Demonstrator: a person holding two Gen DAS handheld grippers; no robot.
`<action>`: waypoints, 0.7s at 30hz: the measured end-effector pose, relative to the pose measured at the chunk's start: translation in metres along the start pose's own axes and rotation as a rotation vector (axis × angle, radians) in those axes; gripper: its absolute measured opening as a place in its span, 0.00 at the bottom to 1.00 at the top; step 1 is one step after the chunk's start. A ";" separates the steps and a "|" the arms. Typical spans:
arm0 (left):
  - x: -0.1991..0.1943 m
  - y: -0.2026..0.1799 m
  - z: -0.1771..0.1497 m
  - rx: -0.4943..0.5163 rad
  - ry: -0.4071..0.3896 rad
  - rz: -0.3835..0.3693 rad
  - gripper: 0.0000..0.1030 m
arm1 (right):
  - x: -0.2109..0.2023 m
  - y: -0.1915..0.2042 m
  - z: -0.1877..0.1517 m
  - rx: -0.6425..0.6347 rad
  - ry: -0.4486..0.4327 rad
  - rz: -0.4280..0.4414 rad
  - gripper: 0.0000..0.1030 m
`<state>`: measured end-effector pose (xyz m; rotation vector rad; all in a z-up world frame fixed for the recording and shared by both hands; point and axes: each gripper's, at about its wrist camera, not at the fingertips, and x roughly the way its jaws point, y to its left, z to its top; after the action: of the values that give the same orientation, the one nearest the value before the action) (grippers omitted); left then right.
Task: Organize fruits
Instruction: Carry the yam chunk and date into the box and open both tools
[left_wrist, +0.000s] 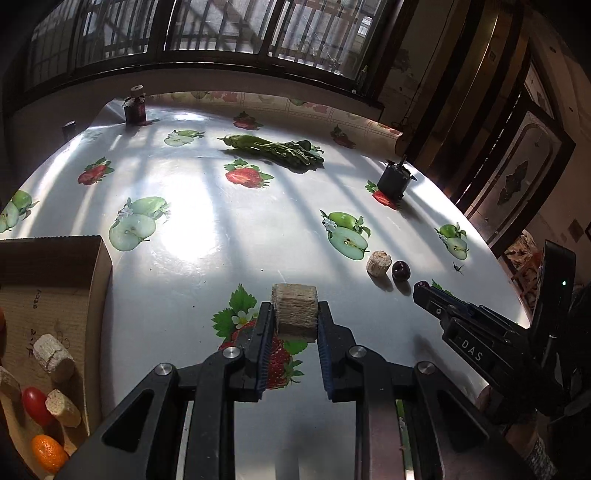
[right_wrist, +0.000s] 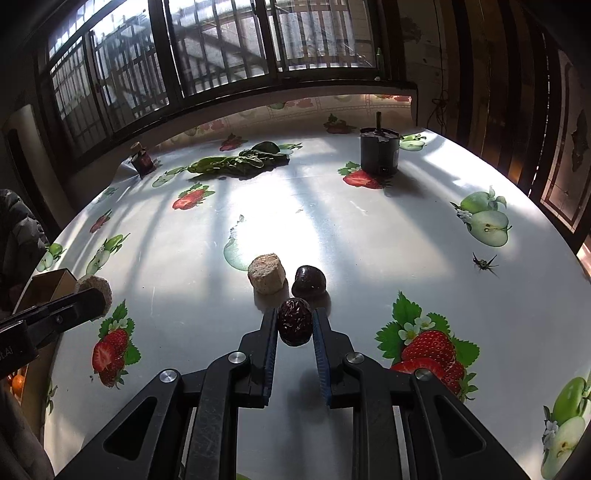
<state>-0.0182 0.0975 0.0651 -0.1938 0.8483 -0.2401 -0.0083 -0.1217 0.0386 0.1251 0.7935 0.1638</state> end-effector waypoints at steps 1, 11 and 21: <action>-0.011 0.012 -0.005 -0.017 0.000 0.020 0.21 | -0.006 0.007 -0.001 -0.005 -0.002 0.020 0.20; -0.082 0.121 -0.055 -0.146 0.010 0.295 0.21 | -0.046 0.145 -0.024 -0.180 0.033 0.293 0.20; -0.114 0.170 -0.092 -0.131 0.021 0.500 0.21 | -0.043 0.274 -0.083 -0.379 0.150 0.487 0.21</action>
<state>-0.1383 0.2856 0.0420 -0.0965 0.9069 0.2821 -0.1246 0.1427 0.0584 -0.0564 0.8571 0.7864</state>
